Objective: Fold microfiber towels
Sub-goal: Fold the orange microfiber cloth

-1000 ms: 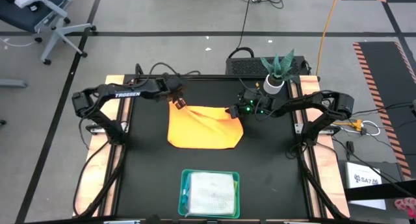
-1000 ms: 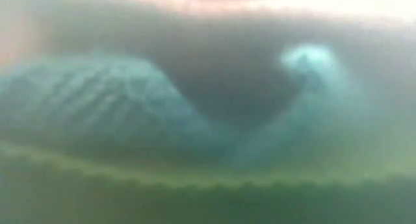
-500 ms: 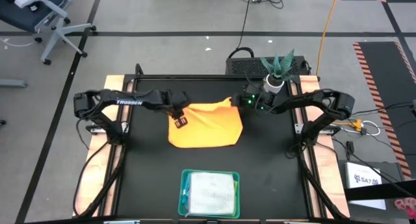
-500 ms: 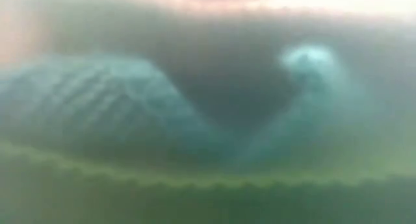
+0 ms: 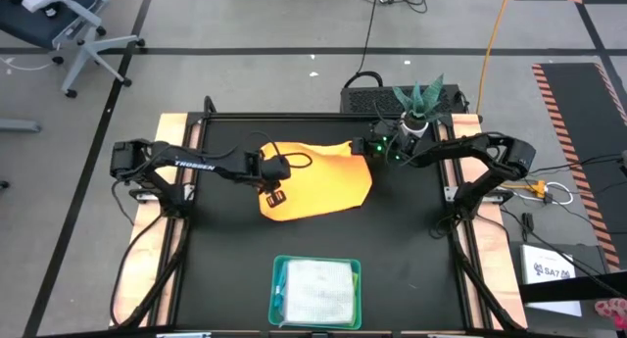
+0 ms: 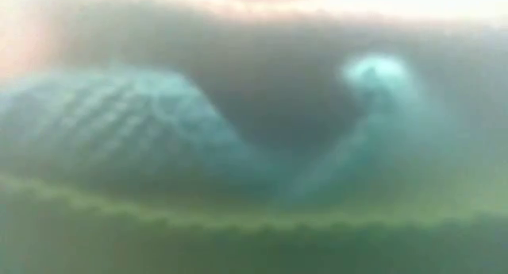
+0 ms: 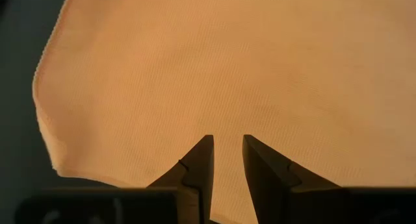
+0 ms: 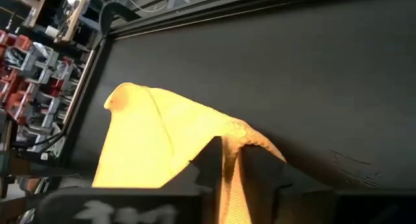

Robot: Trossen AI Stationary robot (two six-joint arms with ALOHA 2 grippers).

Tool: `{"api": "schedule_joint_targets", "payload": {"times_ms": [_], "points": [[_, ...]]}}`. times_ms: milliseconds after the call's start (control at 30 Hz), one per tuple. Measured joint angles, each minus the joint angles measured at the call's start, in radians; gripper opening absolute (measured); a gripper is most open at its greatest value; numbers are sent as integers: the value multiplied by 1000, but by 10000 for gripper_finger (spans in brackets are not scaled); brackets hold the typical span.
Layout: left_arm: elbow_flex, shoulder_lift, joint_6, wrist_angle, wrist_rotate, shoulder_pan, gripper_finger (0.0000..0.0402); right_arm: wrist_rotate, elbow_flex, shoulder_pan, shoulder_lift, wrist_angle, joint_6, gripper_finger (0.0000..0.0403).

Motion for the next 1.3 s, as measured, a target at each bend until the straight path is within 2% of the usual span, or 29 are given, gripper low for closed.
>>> {"api": "schedule_joint_targets", "payload": {"times_ms": [133,267,433,533,800,867,967,1033,1100,1300], "points": [[0,0,-5,-6,-1,6,86,16,0,-4,0,1,63,89],[0,0,-3,-6,-3,7,86,80,0,-6,0,52,140,131],[0,0,-2,-8,-3,7,86,154,0,-17,0,176,162,146],[0,0,1,-8,-3,7,86,152,0,-37,0,173,195,144],[0,0,25,-10,-3,7,86,47,0,-41,0,163,210,143],[0,0,29,-9,-3,7,86,-33,0,-35,0,181,181,143],[0,0,47,-9,-4,7,86,-225,0,-17,0,148,164,138],[0,0,51,-9,-4,7,86,-329,0,0,0,81,162,133],[0,0,51,-9,-11,7,86,-382,0,26,0,-16,148,127],[-1,0,53,-6,-38,7,86,-410,0,128,0,-339,68,107]]}}
